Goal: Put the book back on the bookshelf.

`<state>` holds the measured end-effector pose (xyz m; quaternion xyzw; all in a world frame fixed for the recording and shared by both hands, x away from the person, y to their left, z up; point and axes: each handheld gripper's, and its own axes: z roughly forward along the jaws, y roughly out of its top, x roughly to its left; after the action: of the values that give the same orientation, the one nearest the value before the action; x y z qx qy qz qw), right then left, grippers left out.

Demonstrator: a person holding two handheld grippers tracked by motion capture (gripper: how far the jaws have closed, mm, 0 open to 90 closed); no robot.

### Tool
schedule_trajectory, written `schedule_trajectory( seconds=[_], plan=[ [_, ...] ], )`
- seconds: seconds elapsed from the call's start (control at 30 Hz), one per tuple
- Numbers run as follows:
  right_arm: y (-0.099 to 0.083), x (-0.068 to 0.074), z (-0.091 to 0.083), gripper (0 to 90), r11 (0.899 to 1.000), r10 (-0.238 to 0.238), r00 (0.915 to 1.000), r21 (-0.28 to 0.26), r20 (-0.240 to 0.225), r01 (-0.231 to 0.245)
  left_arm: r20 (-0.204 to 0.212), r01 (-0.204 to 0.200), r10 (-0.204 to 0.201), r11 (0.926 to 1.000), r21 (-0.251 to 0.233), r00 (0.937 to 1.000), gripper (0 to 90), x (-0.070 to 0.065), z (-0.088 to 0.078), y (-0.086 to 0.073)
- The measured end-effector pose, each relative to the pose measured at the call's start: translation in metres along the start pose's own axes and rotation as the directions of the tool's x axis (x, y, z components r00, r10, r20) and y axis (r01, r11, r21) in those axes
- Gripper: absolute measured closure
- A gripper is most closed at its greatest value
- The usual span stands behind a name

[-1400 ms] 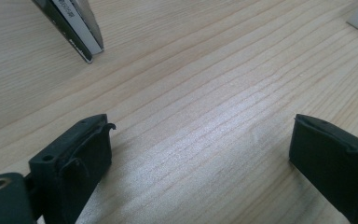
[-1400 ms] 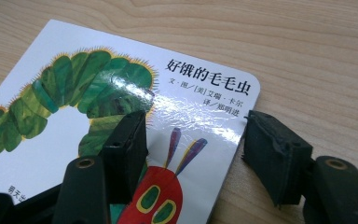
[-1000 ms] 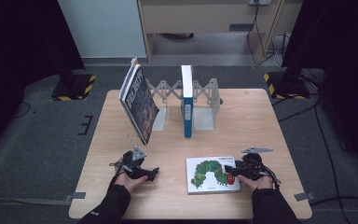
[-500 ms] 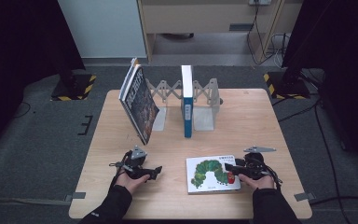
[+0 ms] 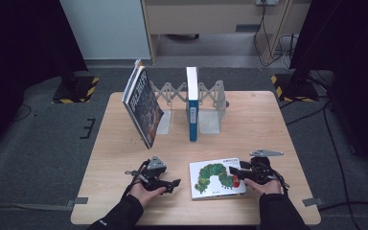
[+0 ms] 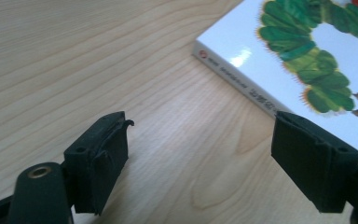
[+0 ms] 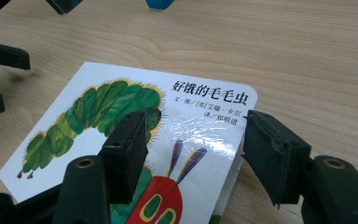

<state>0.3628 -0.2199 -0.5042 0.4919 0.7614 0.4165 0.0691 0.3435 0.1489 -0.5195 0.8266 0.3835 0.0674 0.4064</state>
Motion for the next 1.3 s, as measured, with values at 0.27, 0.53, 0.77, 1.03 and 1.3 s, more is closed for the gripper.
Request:
schedule_trajectory(
  seconds=[0.27,0.53,0.77,1.03,1.3],
  plan=[
    [0.000,0.001,0.001,37.2,1.000,-0.006,1.0000,0.005,0.002,0.006,0.095,0.020,-0.017,0.9994,-0.028,0.9954,19.2,-0.013,0.008,0.002],
    [0.000,0.001,0.002,37.2,1.000,-0.013,0.9999,0.013,0.002,0.013,0.101,0.011,-0.008,0.9995,-0.030,0.9948,19.6,-0.022,0.017,0.003],
    [0.001,0.003,0.003,37.3,1.000,-0.015,0.9999,0.010,-0.004,0.015,0.119,-0.016,0.018,0.9997,-0.016,0.9928,21.2,-0.038,0.032,0.006],
    [0.002,0.005,0.008,36.4,0.999,-0.026,0.9997,0.031,0.002,0.026,0.108,-0.025,0.026,0.9996,-0.012,0.9938,18.9,-0.043,0.039,0.005],
    [0.004,0.005,0.010,36.1,0.999,-0.029,0.9996,0.022,0.004,0.029,0.087,-0.052,0.056,0.9975,-0.048,0.9947,19.7,-0.040,0.041,0.007]
  ],
)
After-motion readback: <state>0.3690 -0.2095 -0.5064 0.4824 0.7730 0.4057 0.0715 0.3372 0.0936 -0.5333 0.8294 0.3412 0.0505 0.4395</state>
